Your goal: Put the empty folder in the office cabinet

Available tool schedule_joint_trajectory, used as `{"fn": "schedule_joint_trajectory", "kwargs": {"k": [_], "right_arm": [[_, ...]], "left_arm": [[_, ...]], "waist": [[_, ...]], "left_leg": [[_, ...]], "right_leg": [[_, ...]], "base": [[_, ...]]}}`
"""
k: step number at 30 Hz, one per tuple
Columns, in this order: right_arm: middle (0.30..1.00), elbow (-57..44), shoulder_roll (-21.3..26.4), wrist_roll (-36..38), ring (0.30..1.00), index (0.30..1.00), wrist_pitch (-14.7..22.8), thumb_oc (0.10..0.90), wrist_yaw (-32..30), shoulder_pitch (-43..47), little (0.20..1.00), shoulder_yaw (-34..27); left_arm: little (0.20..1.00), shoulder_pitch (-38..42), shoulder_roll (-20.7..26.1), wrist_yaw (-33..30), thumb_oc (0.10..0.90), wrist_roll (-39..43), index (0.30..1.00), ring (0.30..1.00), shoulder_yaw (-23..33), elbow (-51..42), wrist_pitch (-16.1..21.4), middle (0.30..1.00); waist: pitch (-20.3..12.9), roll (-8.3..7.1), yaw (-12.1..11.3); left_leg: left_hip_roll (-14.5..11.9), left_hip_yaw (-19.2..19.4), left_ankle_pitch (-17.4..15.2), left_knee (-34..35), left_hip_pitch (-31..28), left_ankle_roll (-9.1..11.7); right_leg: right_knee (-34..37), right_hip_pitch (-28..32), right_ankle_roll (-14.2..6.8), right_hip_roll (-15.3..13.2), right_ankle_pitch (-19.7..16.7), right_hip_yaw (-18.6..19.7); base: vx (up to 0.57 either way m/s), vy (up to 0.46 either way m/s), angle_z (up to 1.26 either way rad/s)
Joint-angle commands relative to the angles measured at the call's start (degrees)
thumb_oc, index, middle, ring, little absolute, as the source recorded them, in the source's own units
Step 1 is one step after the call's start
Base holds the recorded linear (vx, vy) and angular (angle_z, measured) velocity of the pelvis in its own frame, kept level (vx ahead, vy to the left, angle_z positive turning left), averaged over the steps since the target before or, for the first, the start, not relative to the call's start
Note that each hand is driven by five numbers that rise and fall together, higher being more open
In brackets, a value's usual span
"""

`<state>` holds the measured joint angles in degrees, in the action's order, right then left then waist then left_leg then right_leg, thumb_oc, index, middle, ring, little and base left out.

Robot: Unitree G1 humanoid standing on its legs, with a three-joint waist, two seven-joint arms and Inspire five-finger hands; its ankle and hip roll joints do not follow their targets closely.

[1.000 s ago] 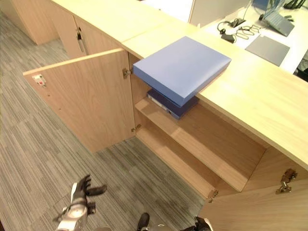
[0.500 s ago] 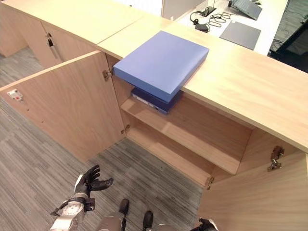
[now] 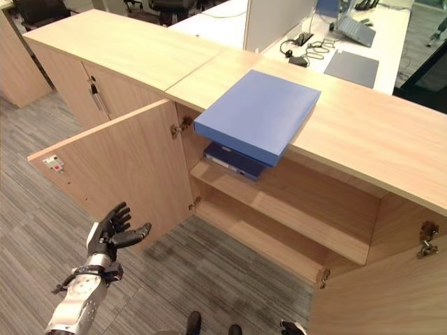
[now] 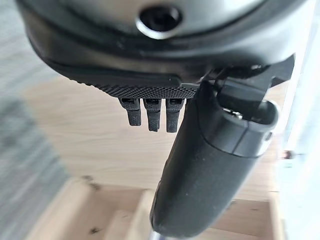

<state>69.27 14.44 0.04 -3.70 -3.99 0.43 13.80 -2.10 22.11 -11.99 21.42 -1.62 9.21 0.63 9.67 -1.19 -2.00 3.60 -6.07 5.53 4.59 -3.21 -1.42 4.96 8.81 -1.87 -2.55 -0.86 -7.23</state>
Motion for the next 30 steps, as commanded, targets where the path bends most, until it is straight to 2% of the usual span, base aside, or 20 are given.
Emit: {"fn": "schedule_joint_trajectory", "kwargs": {"k": [1, 3, 4, 5, 6, 7, 12, 13, 14, 17, 21, 30], "right_arm": [[0.900, -0.38, 1.53, 0.98, 0.900, 0.900, 0.42, 0.800, 0.34, 0.01, 0.900, 2.17], [0.900, -0.48, 1.21, 1.49, 0.900, 0.900, 0.58, 0.800, 0.36, -0.16, 0.900, 2.05], [0.900, -0.64, 0.57, 1.95, 0.900, 0.900, 1.06, 0.800, 0.26, -0.65, 0.900, 2.33], [0.900, -0.65, 0.57, 1.95, 0.900, 0.900, 1.07, 0.800, 0.26, -0.62, 0.900, 2.32], [0.900, -0.74, 0.25, 1.86, 0.900, 0.900, 1.28, 0.800, 0.10, -0.87, 0.900, 2.69], [0.900, -1.01, -0.17, 1.42, 0.900, 0.900, 1.59, 0.800, -0.22, -1.18, 0.900, 3.56], [0.900, -0.39, -0.42, 0.00, 0.900, 0.900, 2.10, 0.800, -1.13, -1.00, 0.900, 5.09], [0.900, -0.38, -0.43, -0.01, 0.900, 0.900, 2.10, 0.800, -1.13, -0.99, 0.900, 5.07], [0.900, 0.11, -0.44, -0.52, 0.900, 0.900, 2.07, 0.800, -1.19, -0.59, 0.900, 5.71], [0.900, 0.93, -0.24, -1.01, 0.900, 0.900, 2.18, 0.800, -0.99, -0.18, 0.900, 6.43], [0.900, 1.37, 0.07, -1.36, 0.900, 0.900, 2.30, 0.800, -0.76, -0.16, 0.900, 7.13], [0.900, 2.35, 1.12, -1.53, 0.900, 0.900, 2.26, 0.800, -0.87, -0.01, 0.900, 7.40]], "left_arm": [[0.900, 6.60, 2.44, -2.95, 0.800, -6.58, 0.900, 0.900, 3.53, -8.33, 6.33, 0.900], [0.900, 6.90, 2.82, -3.62, 0.800, -8.65, 0.900, 0.900, 4.08, -9.99, 6.43, 0.900], [0.900, 7.99, 4.14, -5.98, 0.800, -15.25, 0.900, 0.900, 5.17, -13.99, 6.39, 0.900], [0.900, 8.01, 4.14, -5.98, 0.800, -15.26, 0.900, 0.900, 5.19, -14.02, 6.38, 0.900], [0.900, 8.87, 5.08, -7.56, 0.800, -20.02, 0.900, 0.900, 5.84, -15.88, 6.15, 0.900], [0.900, 10.79, 6.67, -10.51, 0.800, -28.86, 0.900, 0.900, 6.36, -18.52, 5.53, 0.900], [0.900, 17.44, 9.61, -13.92, 0.800, -41.00, 0.900, 0.900, 4.49, -23.18, 6.03, 0.900], [0.900, 17.47, 9.61, -13.94, 0.800, -41.00, 0.900, 0.900, 4.47, -23.15, 6.04, 0.900], [0.900, 20.64, 10.93, -13.51, 0.800, -44.20, 0.900, 0.900, 2.12, -23.29, 6.13, 0.900], [0.900, 25.41, 12.61, -11.44, 0.800, -47.23, 0.900, 0.900, -2.96, -22.70, 6.92, 0.900], [0.900, 29.48, 14.17, -10.35, 0.800, -51.09, 0.900, 0.900, -8.64, -19.46, 6.71, 0.900], [0.900, 36.48, 14.21, -9.05, 0.800, -55.81, 0.900, 0.900, -17.34, -8.47, 4.65, 0.900]], "waist": [[-2.72, -1.10, -1.28], [-2.80, -1.12, -1.23], [-3.14, -1.29, -1.17], [-3.06, -1.32, -1.17], [-3.23, -1.43, -1.13], [-3.50, -1.63, -1.03], [-4.12, -1.93, -0.40], [-4.10, -1.93, -0.42], [-4.40, -1.98, -0.12], [-4.73, -1.87, 0.57], [-5.02, -1.71, 1.44], [-5.67, -1.63, 2.86]], "left_leg": [[-0.52, 0.22, -7.51, 0.05, -2.57, 0.37], [-0.49, 0.20, -7.72, 0.13, -2.88, 0.35], [-0.46, 0.32, -8.17, 0.24, -3.35, 0.36], [-0.40, 0.36, -7.74, 0.19, -3.09, 0.36], [-0.41, 0.42, -7.88, 0.24, -3.27, 0.38], [-0.40, 0.61, -8.12, 0.26, -3.59, 0.41], [-0.36, 1.30, -8.70, 0.35, -4.27, 0.39], [-0.36, 1.31, -8.70, 0.35, -4.28, 0.39], [-0.34, 1.57, -8.88, 0.39, -4.45, 0.33], [-0.36, 2.03, -9.07, 0.41, -4.74, 0.25], [-0.45, 2.71, -9.33, 0.41, -5.06, 0.17], [-0.74, 4.04, -9.80, 0.41, -5.62, 0.12]], "right_leg": [[-2.51, -1.58, -2.52, -0.30, 2.41, 0.33], [-2.40, -1.45, -2.54, -0.25, 2.37, 0.43], [-2.18, -1.16, -2.56, -0.18, 2.32, 0.71], [-2.23, -1.41, -2.54, -0.24, 1.98, 0.71], [-2.19, -1.29, -2.53, -0.18, 1.99, 0.82], [-2.06, -1.00, -2.54, -0.09, 1.99, 0.90], [-1.77, -0.67, -2.64, -0.04, 1.74, 1.25], [-1.76, -0.67, -2.64, -0.04, 1.73, 1.26], [-1.69, -0.66, -2.70, 0.00, 1.58, 1.45], [-1.66, -0.62, -2.77, 0.11, 1.44, 1.83], [-1.48, -0.57, -2.81, 0.23, 1.31, 2.40], [-0.91, -0.36, -2.95, 0.60, 0.97, 3.31]], "base": [[0.00, 0.005, -0.13], [0.01, 0.000, -0.10], [-0.02, 0.002, -0.07], [-0.02, -0.004, -0.11], [-0.02, -0.009, -0.12], [0.01, -0.018, -0.10], [0.00, -0.015, -0.05], [0.00, -0.016, -0.05], [0.00, -0.008, -0.06], [0.00, -0.010, -0.08], [0.00, -0.003, -0.15], [0.01, 0.000, -0.11]]}}
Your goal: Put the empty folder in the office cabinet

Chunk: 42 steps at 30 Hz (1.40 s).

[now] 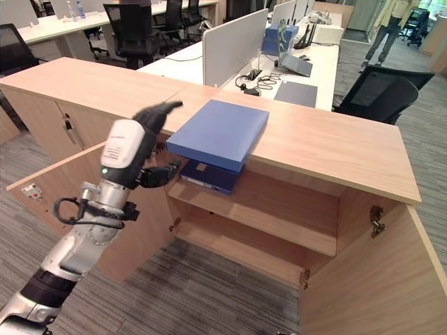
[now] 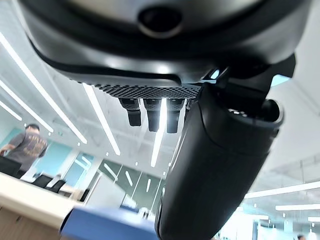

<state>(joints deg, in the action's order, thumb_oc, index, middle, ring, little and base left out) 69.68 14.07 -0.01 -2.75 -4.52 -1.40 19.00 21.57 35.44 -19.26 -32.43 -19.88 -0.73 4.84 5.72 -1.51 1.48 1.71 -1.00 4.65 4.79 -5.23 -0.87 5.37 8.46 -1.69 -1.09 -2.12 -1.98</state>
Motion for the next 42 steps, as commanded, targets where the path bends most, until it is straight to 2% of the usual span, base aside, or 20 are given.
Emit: {"fn": "schedule_joint_trajectory", "kwargs": {"k": [1, 10, 26, 38, 42], "right_arm": [[0.900, 2.03, 1.61, -1.39, 0.900, 0.900, 1.28, 0.800, -0.31, 1.88, 0.900, 2.10], [0.900, 2.24, 2.49, -0.50, 0.900, 0.900, 1.11, 0.800, -0.23, 2.60, 0.900, 2.35], [0.900, 4.36, 2.13, -0.60, 0.900, 0.900, 1.45, 0.800, -1.55, 2.94, 0.900, 3.67], [0.900, 4.80, 1.96, -0.20, 0.900, 0.900, 1.53, 0.800, -1.97, 3.16, 0.900, 3.89], [0.900, 4.99, 2.15, 0.13, 0.900, 0.900, 1.57, 0.800, -1.95, 3.31, 0.900, 4.00]], "left_arm": [[0.900, 13.86, 0.55, -1.59, 0.800, -1.90, 0.900, 0.900, -0.03, 2.74, 0.37, 0.900], [0.900, 22.01, -0.88, -1.51, 0.800, -3.89, 0.900, 0.900, -6.85, 14.90, -2.80, 0.900], [0.900, 30.18, -3.12, -7.59, 0.800, -12.45, 0.900, 0.900, -12.41, 28.54, -8.65, 0.900], [0.900, 32.13, -3.45, -8.92, 0.800, -12.23, 0.900, 0.900, -13.41, 31.41, -9.49, 0.900], [0.900, 34.16, -4.30, -8.51, 0.800, -11.61, 0.900, 0.900, -15.22, 34.39, -9.53, 0.900]], "waist": [[-1.74, -1.28, -0.54], [-2.27, -0.82, 0.62], [-2.99, -0.25, 2.19], [-3.25, -0.09, 2.48], [-3.27, 0.04, 2.87]], "left_leg": [[1.13, -0.90, -8.95, 0.21, -3.64, -0.43], [1.02, 0.21, -9.33, 0.21, -4.16, -0.47], [1.07, 1.73, -9.99, 0.21, -4.83, -0.75], [1.17, 2.29, -10.25, 0.21, -5.14, -0.84], [1.19, 2.43, -10.30, 0.21, -5.31, -0.82]], "right_leg": [[-1.24, 0.01, -3.15, -0.83, 2.19, -1.86], [-0.77, 0.15, -3.42, -0.81, 2.02, -1.21], [-0.80, 0.04, -3.69, -0.73, 2.11, 0.10], [-0.73, 0.08, -3.69, -0.57, 1.99, 0.60], [-0.70, 0.08, -3.76, -0.54, 1.99, 0.76]], "base": [[0.01, 0.002, -0.14], [0.00, 0.003, -0.03], [0.00, 0.001, -0.06], [0.00, 0.002, -0.02], [0.00, 0.000, 0.00]]}}
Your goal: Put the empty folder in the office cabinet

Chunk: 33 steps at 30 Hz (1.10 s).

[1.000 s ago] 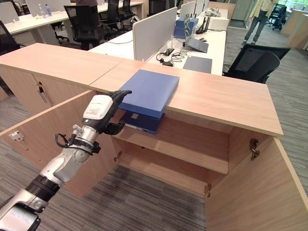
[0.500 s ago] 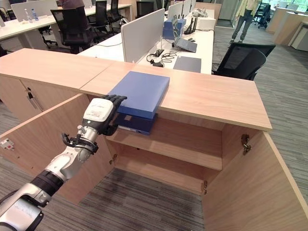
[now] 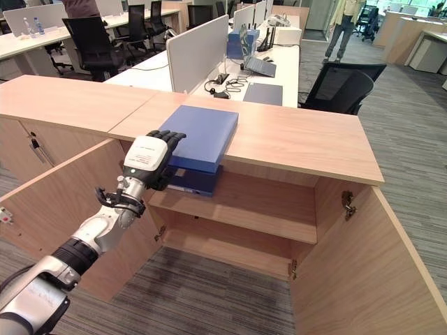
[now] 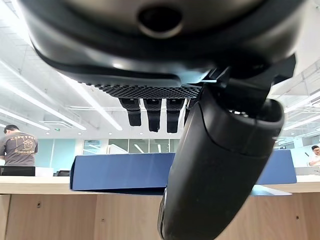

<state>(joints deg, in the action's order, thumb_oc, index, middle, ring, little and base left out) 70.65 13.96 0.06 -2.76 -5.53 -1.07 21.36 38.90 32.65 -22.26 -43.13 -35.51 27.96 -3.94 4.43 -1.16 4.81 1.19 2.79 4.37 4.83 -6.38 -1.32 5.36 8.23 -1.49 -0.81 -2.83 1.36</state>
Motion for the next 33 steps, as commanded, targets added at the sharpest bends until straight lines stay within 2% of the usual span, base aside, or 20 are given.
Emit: {"fn": "schedule_joint_trajectory", "kwargs": {"k": [1, 10, 25, 26, 27, 33], "right_arm": [[0.900, 4.06, 2.32, 0.13, 0.900, 0.900, 1.57, 0.800, -0.97, 2.94, 0.900, 1.66], [0.900, 4.28, 2.29, 0.56, 0.900, 0.900, 1.42, 0.800, -0.65, 2.34, 0.900, 1.98], [0.900, 5.27, 2.55, 1.27, 0.900, 0.900, 1.77, 0.800, -0.67, 2.47, 0.900, 2.28], [0.900, 5.40, 2.50, 1.38, 0.900, 0.900, 1.74, 0.800, -0.65, 2.42, 0.900, 2.25], [0.900, 5.50, 2.46, 1.42, 0.900, 0.900, 1.73, 0.800, -0.64, 2.42, 0.900, 2.26], [0.900, 6.12, 2.21, 1.55, 0.900, 0.900, 1.68, 0.800, -0.63, 2.25, 0.900, 2.31]], "left_arm": [[0.900, 17.20, -1.69, -5.37, 0.800, -0.58, 0.900, 0.900, 0.09, 6.33, -0.75, 0.900], [0.900, 19.69, -3.22, -4.81, 0.800, 3.89, 0.900, 0.900, -0.88, 12.05, -0.66, 0.900], [0.900, 23.48, -4.47, -5.32, 0.800, 5.87, 0.900, 0.900, -3.74, 20.94, -0.99, 0.900], [0.554, 23.59, -4.60, -5.24, 0.569, 5.99, 0.554, 0.554, -3.83, 21.33, -1.03, 0.554], [0.300, 23.85, -4.68, -5.28, 0.400, 6.06, 0.300, 0.300, -3.99, 21.84, -1.04, 0.300], [0.300, 23.53, -4.72, -5.23, 0.400, 6.28, 0.300, 0.300, -4.22, 22.96, -0.92, 0.300]], "waist": [[-2.03, -0.26, -0.35], [-2.00, -0.13, 0.30], [-2.09, 0.13, 1.34], [-2.08, 0.14, 1.41], [-2.09, 0.14, 1.43], [-2.13, 0.19, 1.60]], "left_leg": [[1.73, -1.34, -10.03, 0.17, -4.17, -0.37], [1.65, -0.80, -10.62, 0.17, -4.85, -0.36], [1.64, 0.52, -10.63, 0.17, -5.01, -0.32], [1.66, 0.56, -10.65, 0.17, -5.03, -0.33], [1.65, 0.63, -10.66, 0.17, -5.03, -0.35], [1.68, 0.84, -10.75, 0.17, -5.05, -0.37]], "right_leg": [[-0.68, 0.32, -3.98, -0.82, 2.69, -2.53], [-0.53, 0.82, -4.18, -0.71, 3.01, -2.14], [-0.48, 0.48, -4.43, -0.66, 2.70, -1.18], [-0.48, 0.46, -4.43, -0.66, 2.67, -1.15], [-0.48, 0.43, -4.44, -0.66, 2.67, -1.15], [-0.47, 0.31, -4.51, -0.64, 2.65, -0.98]], "base": [[0.00, 0.000, 0.00], [0.01, 0.003, -0.03], [0.00, 0.001, -0.04], [0.00, 0.000, -0.08], [0.00, 0.001, -0.07], [0.00, 0.000, -0.04]]}}
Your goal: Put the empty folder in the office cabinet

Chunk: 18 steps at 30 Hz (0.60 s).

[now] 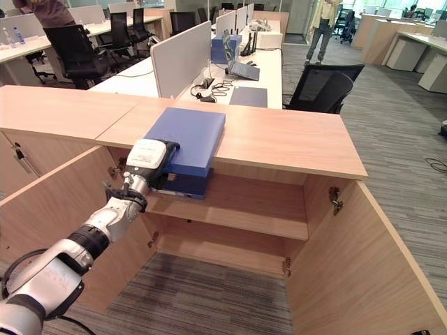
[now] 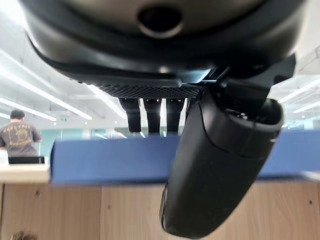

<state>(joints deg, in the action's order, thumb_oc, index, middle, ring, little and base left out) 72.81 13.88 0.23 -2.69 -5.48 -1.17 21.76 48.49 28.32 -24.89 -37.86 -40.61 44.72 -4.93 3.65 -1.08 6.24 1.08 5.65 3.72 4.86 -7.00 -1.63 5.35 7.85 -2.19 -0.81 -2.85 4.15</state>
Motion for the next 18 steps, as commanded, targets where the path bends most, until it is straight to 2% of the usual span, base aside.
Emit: {"fn": "schedule_joint_trajectory", "kwargs": {"k": [1, 18], "right_arm": [[0.900, 4.02, 2.29, 1.37, 0.900, 0.900, 1.61, 0.800, -0.68, 2.36, 0.900, 1.92], [0.900, 7.12, 2.31, 0.42, 0.900, 0.900, 0.81, 0.800, -2.06, 2.74, 0.900, 0.49]], "left_arm": [[0.300, 13.86, -0.32, -2.63, 0.400, 0.92, 0.300, 0.300, 0.86, 6.17, 0.06, 0.300], [0.300, 12.77, -0.58, -4.53, 0.400, -0.75, 0.300, 0.300, 2.22, 2.68, -0.44, 0.300]], "waist": [[-1.33, 0.08, 0.13], [-1.41, 0.23, -0.33]], "left_leg": [[1.79, -2.03, -10.10, 0.14, -4.43, -0.08], [1.84, -2.72, -10.26, 0.14, -4.85, -0.01]], "right_leg": [[-0.47, 0.69, -3.82, -0.64, 2.65, -3.75], [-0.35, 1.35, -3.65, -0.66, 3.00, -4.50]], "base": [[0.00, 0.000, 0.00], [0.00, 0.000, 0.00]]}}
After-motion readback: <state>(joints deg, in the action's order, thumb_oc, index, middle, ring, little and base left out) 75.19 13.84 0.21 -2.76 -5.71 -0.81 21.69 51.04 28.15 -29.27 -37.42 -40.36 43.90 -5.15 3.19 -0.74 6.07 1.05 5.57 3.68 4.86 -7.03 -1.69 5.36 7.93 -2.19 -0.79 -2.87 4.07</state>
